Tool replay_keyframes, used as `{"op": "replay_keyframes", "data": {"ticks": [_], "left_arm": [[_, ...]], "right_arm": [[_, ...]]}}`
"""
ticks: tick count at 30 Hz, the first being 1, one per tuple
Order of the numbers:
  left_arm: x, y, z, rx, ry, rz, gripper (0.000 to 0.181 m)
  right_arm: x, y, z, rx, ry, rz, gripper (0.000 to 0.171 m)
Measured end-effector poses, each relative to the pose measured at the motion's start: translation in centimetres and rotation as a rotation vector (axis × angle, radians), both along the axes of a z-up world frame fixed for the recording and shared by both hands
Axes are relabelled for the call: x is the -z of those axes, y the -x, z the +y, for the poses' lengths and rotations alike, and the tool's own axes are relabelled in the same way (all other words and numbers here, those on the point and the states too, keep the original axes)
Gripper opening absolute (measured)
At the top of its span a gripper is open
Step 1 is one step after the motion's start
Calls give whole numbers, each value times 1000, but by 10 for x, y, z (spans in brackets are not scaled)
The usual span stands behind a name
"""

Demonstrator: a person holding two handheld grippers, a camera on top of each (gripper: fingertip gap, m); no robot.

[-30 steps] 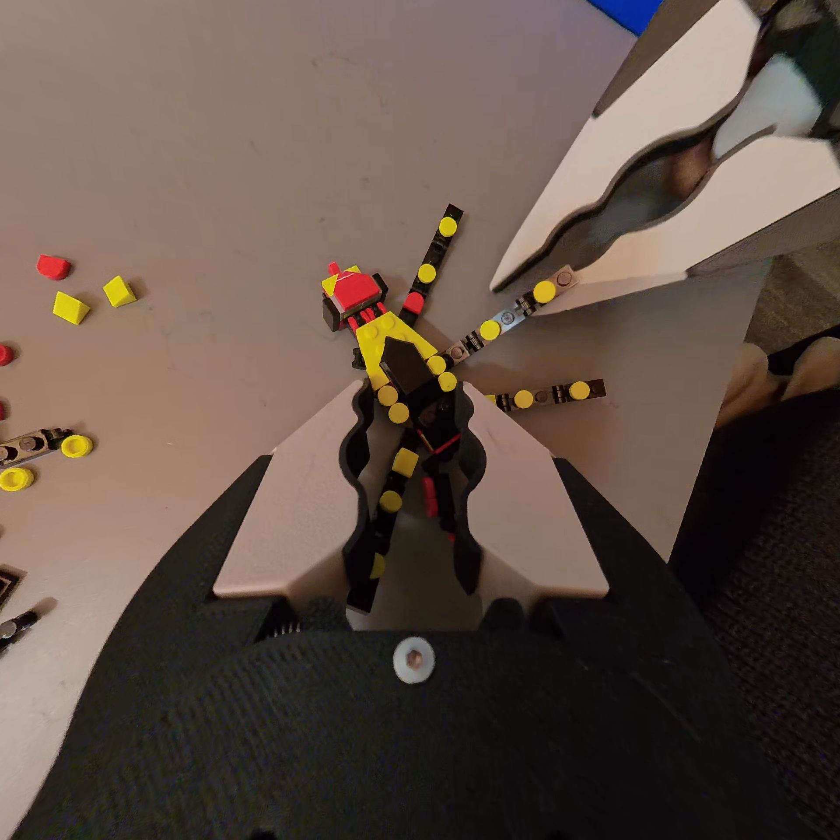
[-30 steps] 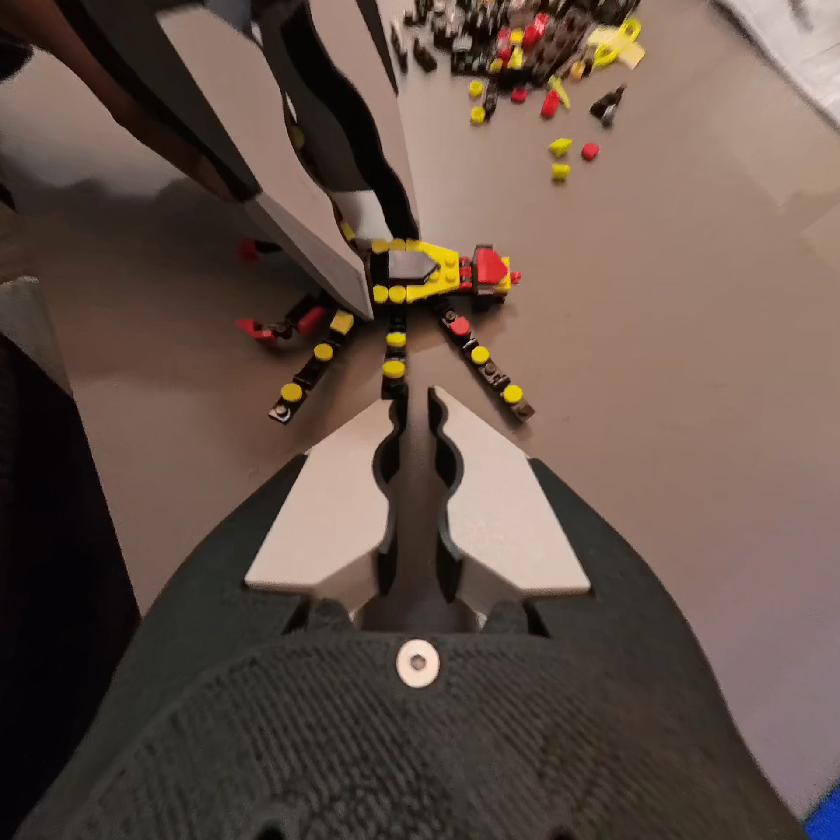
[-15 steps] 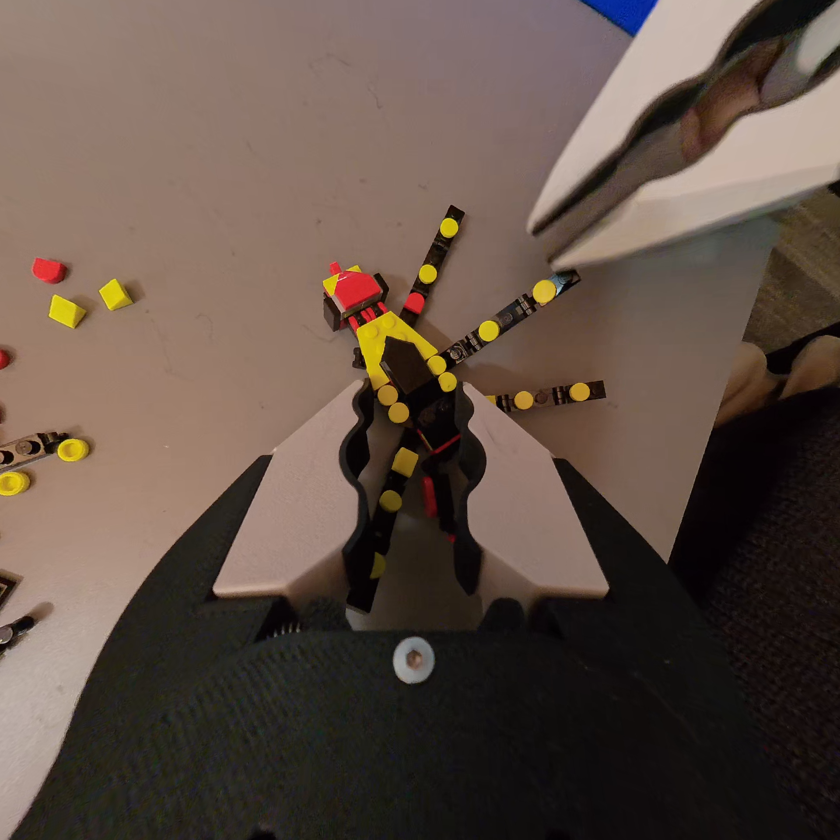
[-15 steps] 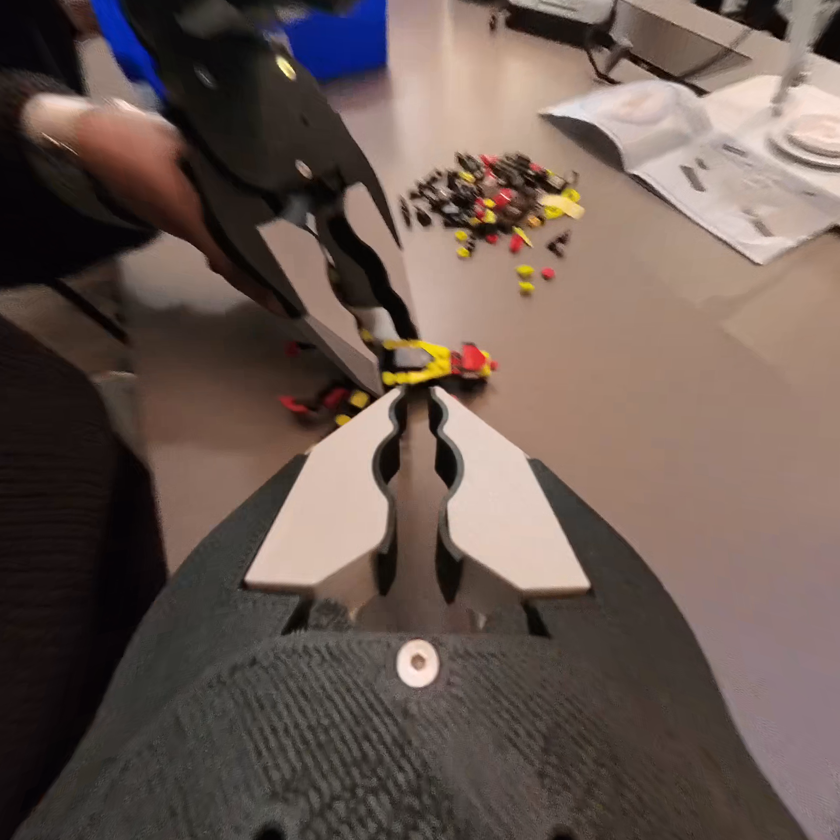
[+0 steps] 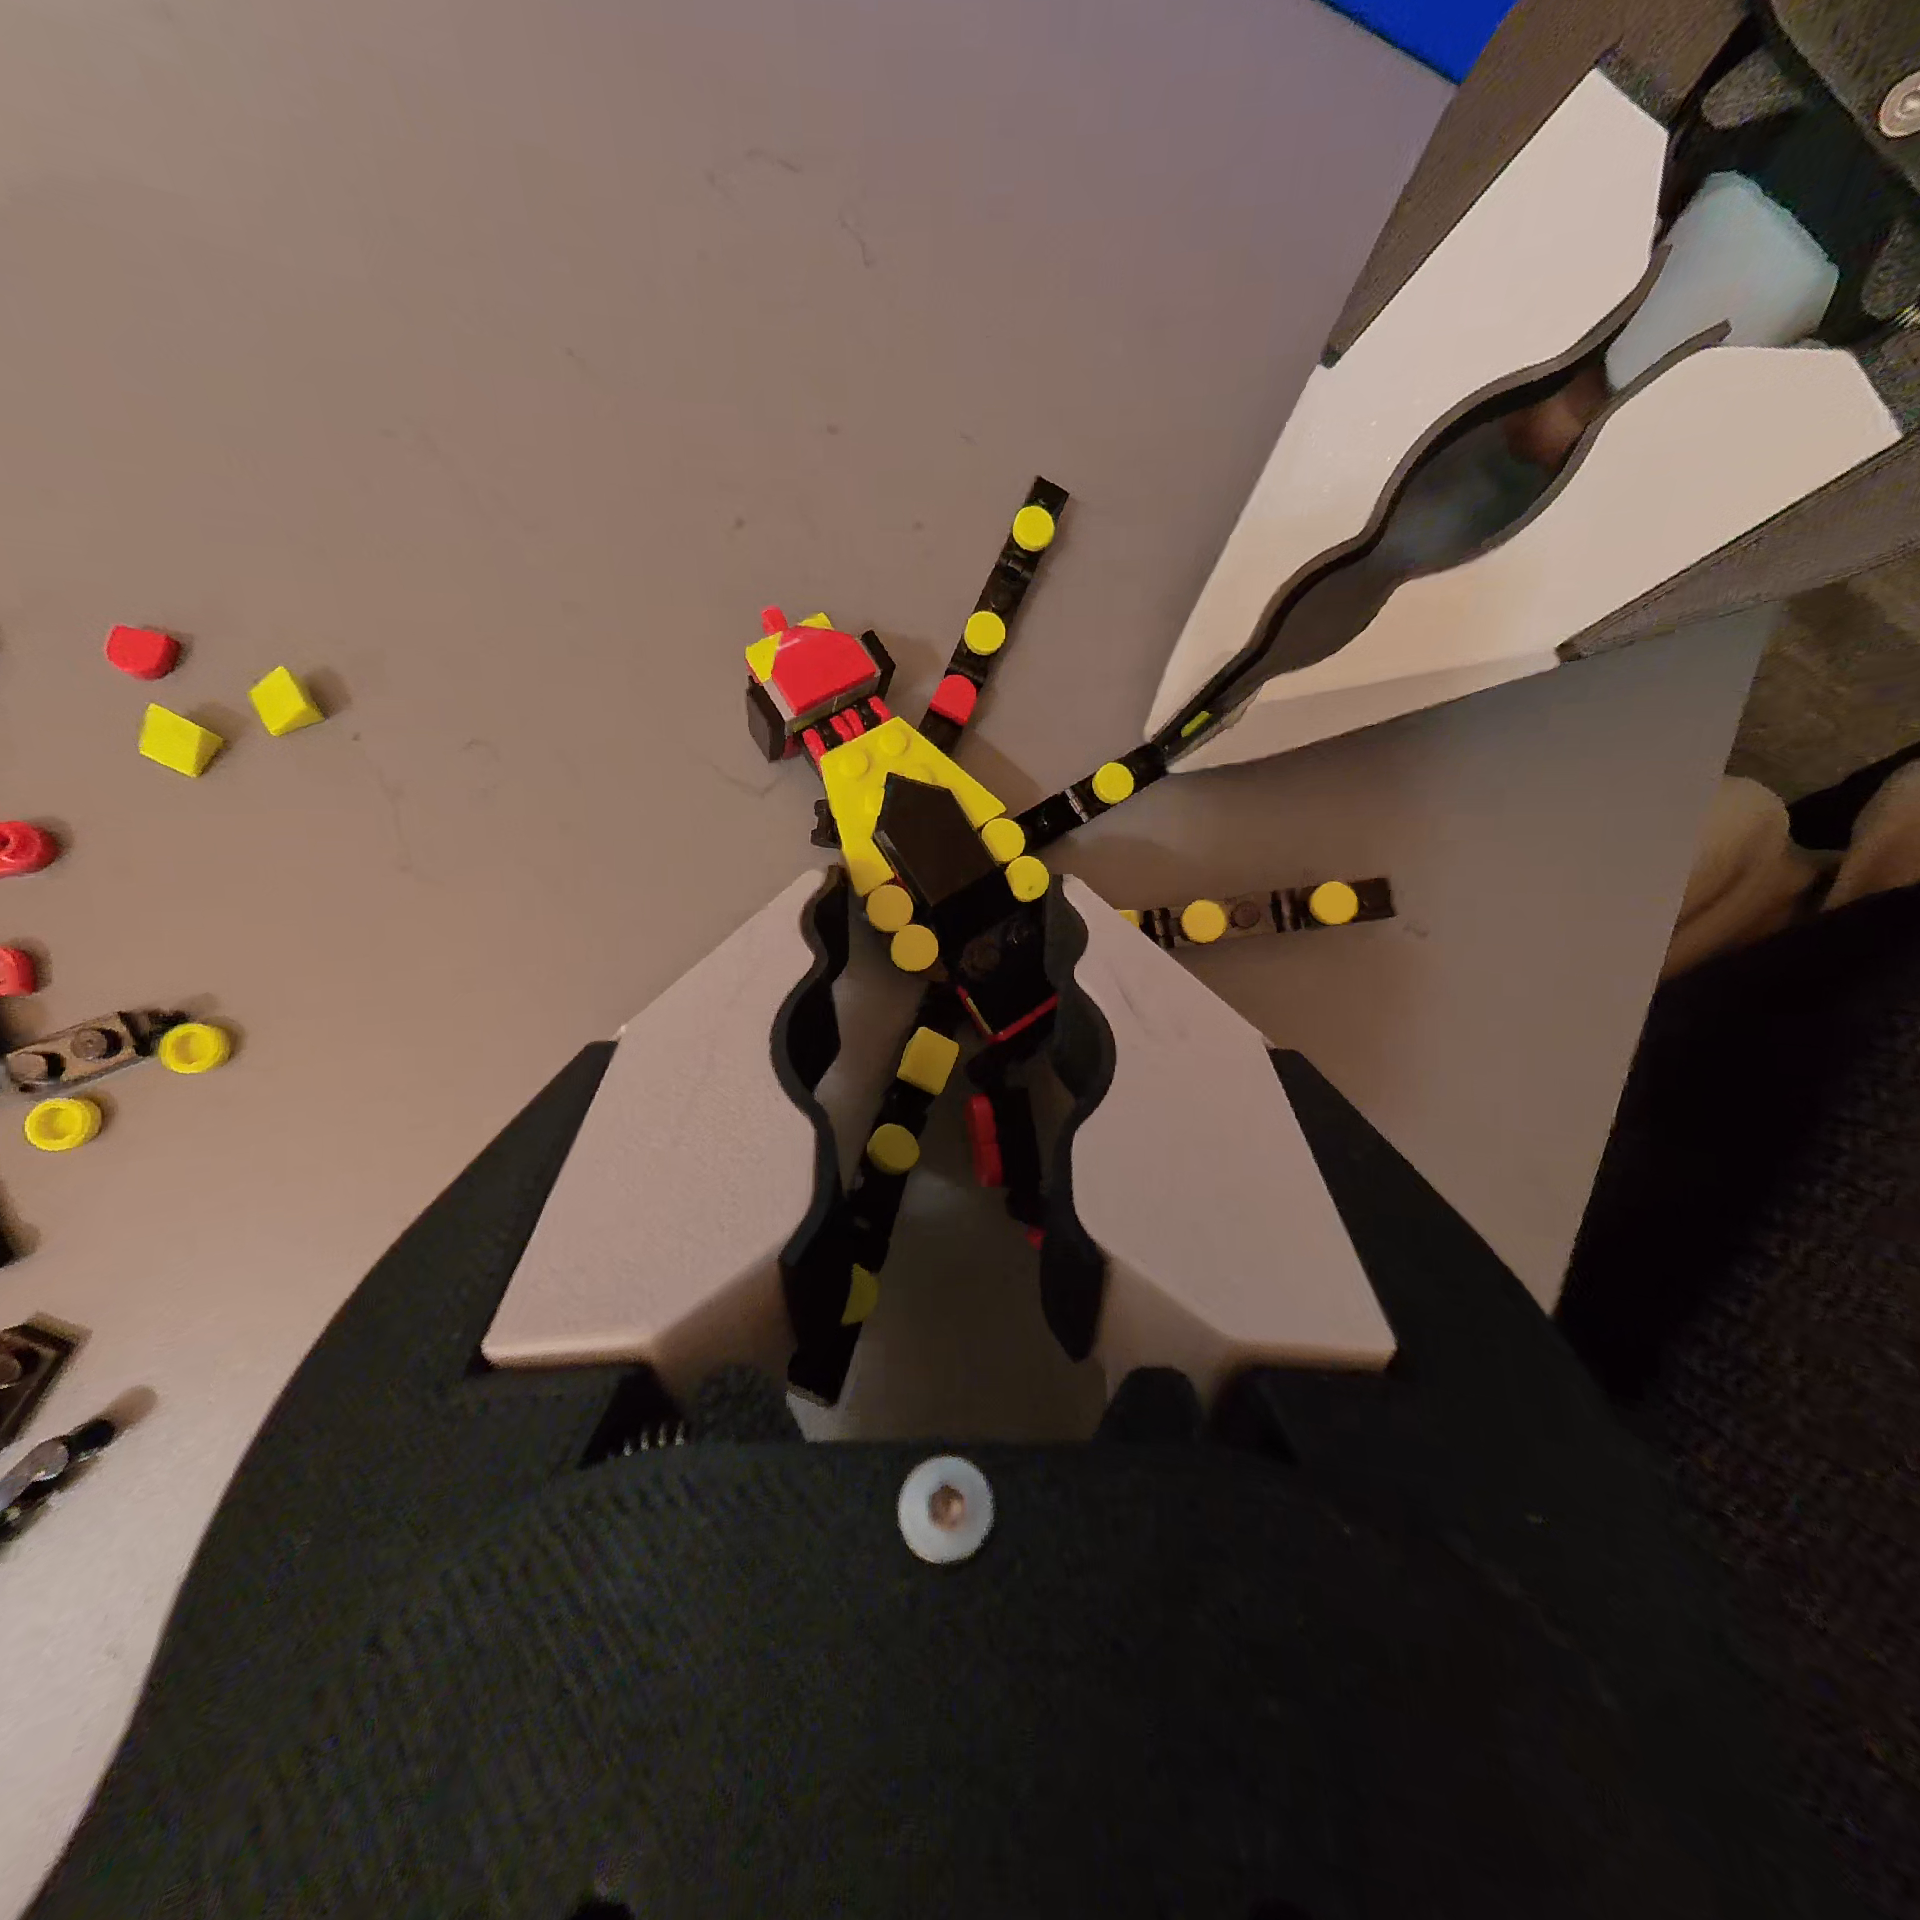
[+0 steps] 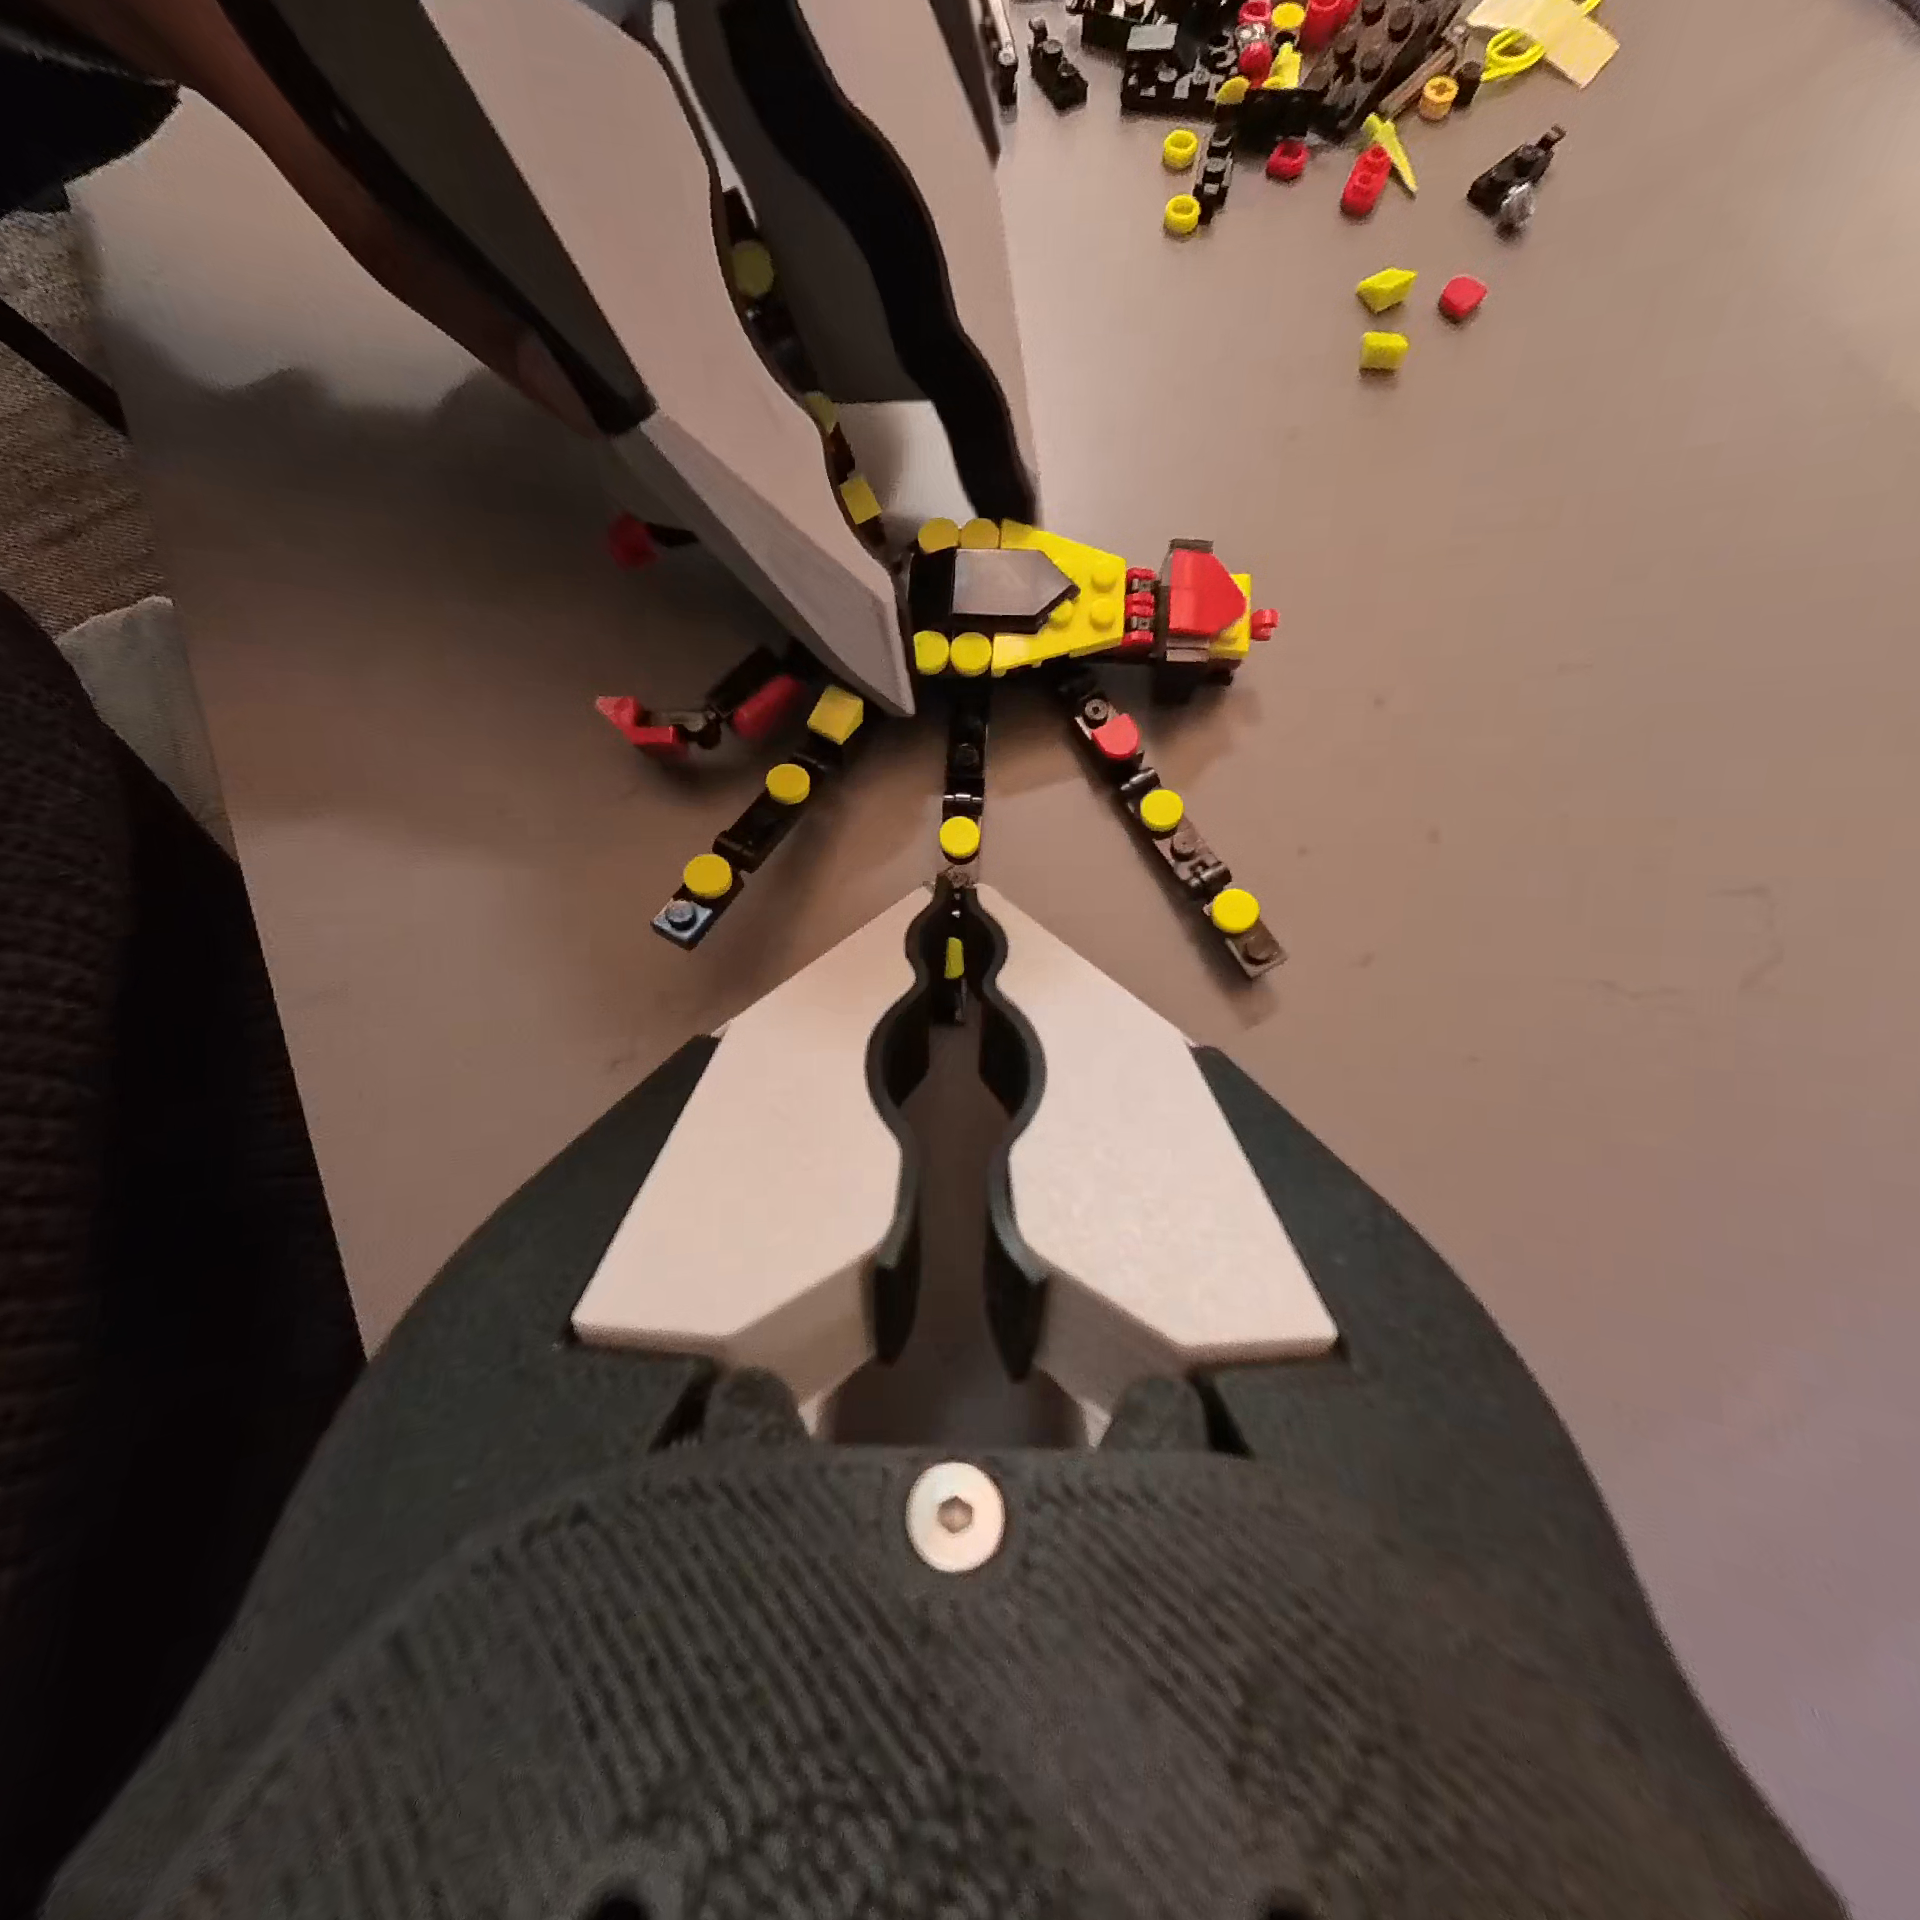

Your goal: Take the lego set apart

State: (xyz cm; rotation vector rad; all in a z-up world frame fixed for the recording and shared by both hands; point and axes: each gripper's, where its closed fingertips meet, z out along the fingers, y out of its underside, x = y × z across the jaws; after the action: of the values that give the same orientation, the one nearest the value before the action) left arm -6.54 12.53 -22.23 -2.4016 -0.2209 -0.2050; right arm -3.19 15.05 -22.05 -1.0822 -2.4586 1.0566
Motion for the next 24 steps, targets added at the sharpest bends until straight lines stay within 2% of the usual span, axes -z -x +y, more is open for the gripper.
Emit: {"op": "replay_keyframes", "data": {"ticks": [4, 8, 20, 24], "left_arm": [[-5, 12, 6, -35, -15, 144, 54], [2, 14, 10, -69, 10, 147, 66], [0, 12, 15, -127, -42, 13, 64], [2, 14, 14, -122, -24, 61, 61]], "right_arm": [[1, 0, -2, -2, 11, -4, 3], [1, -1, -2, -8, 8, -3, 5], [1, 0, -1, -11, 0, 7, 5], [1, 1, -1, -13, -2, 8, 5]]}}
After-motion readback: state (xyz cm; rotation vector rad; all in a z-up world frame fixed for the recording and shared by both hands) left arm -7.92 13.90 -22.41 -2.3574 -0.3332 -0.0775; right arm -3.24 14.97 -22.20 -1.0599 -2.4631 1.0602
